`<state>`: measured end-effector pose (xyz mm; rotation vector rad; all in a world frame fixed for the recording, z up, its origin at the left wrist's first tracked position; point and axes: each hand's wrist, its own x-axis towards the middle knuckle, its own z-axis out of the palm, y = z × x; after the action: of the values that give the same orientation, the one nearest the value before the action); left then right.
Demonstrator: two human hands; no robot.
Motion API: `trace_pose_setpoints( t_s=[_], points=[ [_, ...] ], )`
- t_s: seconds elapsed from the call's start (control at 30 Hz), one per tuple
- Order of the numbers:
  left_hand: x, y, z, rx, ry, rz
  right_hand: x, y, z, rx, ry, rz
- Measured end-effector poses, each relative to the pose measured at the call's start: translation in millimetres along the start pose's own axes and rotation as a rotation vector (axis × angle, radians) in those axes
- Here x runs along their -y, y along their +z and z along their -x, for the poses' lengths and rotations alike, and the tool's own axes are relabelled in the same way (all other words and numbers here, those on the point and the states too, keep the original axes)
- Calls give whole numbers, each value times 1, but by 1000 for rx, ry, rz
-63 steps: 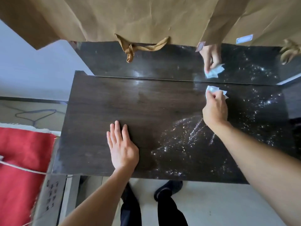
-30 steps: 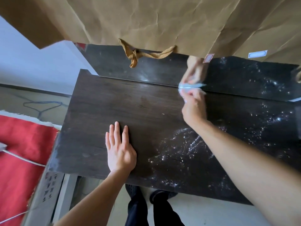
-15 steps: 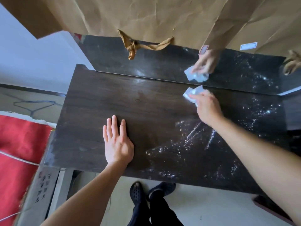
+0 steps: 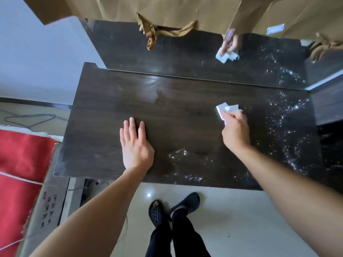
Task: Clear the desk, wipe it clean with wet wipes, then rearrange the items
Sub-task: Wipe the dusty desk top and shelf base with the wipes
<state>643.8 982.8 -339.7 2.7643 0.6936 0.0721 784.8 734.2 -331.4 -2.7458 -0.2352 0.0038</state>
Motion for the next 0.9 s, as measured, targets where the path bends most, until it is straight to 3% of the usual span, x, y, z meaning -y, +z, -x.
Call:
trace_pose_setpoints(
  t_s=[0.07, 0.2, 0.27, 0.37, 0.43, 0.6, 0.67, 0.8, 0.9],
  points=[
    [9, -3, 5, 35, 58, 1, 34, 12, 36, -1, -53, -83],
    [47, -15, 32, 70, 164, -60, 72, 20, 120, 335, -447, -187],
    [65, -23, 45, 44, 126, -69, 55, 13, 94, 335, -374, -173],
    [78, -26, 53, 12, 111, -89, 14, 6, 36, 76, -90, -64],
    [80, -23, 53, -1, 121, -92, 24, 8, 30, 21, 17, -25],
    [81, -23, 54, -13, 125, -98, 119, 42, 111, 229, -387, -196],
    [82, -23, 53, -6, 123, -97, 138, 46, 121, 280, -385, -179],
    [83, -22, 53, -3, 133, -102, 160, 45, 116, 276, -205, -96],
    [83, -23, 54, 0, 131, -96, 136, 32, 145, 339, -286, -61]
  ],
)
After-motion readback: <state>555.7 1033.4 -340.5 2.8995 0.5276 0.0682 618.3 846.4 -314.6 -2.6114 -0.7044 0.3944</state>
